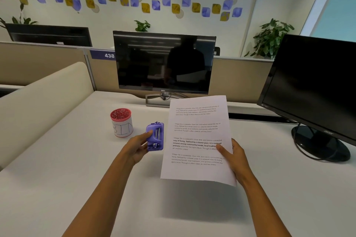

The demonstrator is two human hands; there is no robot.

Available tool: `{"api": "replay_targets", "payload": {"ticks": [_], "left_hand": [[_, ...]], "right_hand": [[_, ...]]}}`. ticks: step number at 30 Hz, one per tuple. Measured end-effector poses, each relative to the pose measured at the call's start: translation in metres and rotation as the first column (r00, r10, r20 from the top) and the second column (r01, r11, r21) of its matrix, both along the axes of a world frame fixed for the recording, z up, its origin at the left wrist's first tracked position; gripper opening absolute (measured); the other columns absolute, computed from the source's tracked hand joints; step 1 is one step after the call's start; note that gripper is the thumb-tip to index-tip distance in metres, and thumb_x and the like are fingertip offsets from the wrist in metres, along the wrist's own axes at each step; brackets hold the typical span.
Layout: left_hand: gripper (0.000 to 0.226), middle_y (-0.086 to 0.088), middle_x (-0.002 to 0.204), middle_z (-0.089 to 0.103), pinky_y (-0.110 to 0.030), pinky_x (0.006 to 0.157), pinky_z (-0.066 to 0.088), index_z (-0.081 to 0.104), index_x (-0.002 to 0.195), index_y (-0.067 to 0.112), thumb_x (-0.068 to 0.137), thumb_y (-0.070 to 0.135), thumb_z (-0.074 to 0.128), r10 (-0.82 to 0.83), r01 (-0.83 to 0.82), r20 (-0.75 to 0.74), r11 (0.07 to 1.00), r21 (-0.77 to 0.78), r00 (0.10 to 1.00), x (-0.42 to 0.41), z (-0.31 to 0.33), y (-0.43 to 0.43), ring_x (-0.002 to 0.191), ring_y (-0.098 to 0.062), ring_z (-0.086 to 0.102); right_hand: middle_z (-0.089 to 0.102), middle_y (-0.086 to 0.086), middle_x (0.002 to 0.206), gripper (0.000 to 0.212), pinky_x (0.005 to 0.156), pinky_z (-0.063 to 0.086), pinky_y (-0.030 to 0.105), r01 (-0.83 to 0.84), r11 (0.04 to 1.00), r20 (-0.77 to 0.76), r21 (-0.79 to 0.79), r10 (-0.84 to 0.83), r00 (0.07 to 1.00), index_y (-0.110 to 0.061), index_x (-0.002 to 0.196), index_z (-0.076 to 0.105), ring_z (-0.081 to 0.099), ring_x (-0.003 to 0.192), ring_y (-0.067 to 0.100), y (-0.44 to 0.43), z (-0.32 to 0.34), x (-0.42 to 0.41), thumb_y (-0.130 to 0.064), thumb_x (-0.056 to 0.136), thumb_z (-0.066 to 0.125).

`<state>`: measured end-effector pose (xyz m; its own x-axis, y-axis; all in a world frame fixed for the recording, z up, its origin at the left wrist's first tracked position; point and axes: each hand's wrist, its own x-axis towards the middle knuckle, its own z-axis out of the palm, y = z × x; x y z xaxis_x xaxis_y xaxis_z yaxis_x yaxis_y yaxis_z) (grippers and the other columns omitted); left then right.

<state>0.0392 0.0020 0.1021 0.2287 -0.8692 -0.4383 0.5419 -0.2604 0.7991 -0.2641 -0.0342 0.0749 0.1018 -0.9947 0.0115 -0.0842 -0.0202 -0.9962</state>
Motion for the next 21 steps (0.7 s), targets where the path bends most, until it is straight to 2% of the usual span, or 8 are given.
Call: {"api": "replay_targets", "payload": {"ticks": [6, 18, 21], "left_hand": [[0.024, -0.013, 0.092, 0.06, -0.036, 0.074, 0.05, 0.051, 0.107, 0.003, 0.086, 0.009, 0.06, -0.03, 0.03, 0.019, 0.999, -0.012, 0.999, -0.009, 0.002, -0.002, 0.08, -0.022, 0.058], [0.027, -0.009, 0.092, 0.058, -0.039, 0.085, 0.046, 0.051, 0.11, 0.003, 0.087, 0.012, 0.06, -0.058, 0.058, 0.053, 0.998, 0.01, 0.997, -0.02, 0.003, -0.003, 0.081, -0.021, 0.056], [0.028, -0.009, 0.093, 0.059, -0.036, 0.078, 0.049, 0.051, 0.11, 0.003, 0.086, 0.013, 0.061, -0.077, 0.077, 0.043, 0.997, 0.005, 0.996, -0.02, 0.005, -0.003, 0.082, -0.021, 0.057]], "right_hand": [[0.066, -0.001, 0.113, 0.035, 0.074, 0.059, 0.035, 0.002, 1.0, -0.024, -0.016, -0.003, 1.0, -0.024, 0.119, 0.052, 0.068, 0.095, 0.02, 0.004, 0.006, -0.002, -0.027, 0.086, 0.063], [0.064, -0.002, 0.113, 0.035, 0.064, 0.058, 0.023, 0.002, 0.999, -0.076, -0.044, -0.005, 0.997, -0.024, 0.12, 0.05, 0.067, 0.092, 0.016, 0.014, 0.01, -0.004, -0.029, 0.086, 0.061], [0.064, 0.001, 0.116, 0.04, 0.071, 0.059, 0.031, -0.006, 0.999, -0.084, -0.043, 0.003, 0.996, -0.02, 0.123, 0.05, 0.067, 0.094, 0.02, 0.014, 0.01, -0.007, -0.029, 0.086, 0.061]]}}
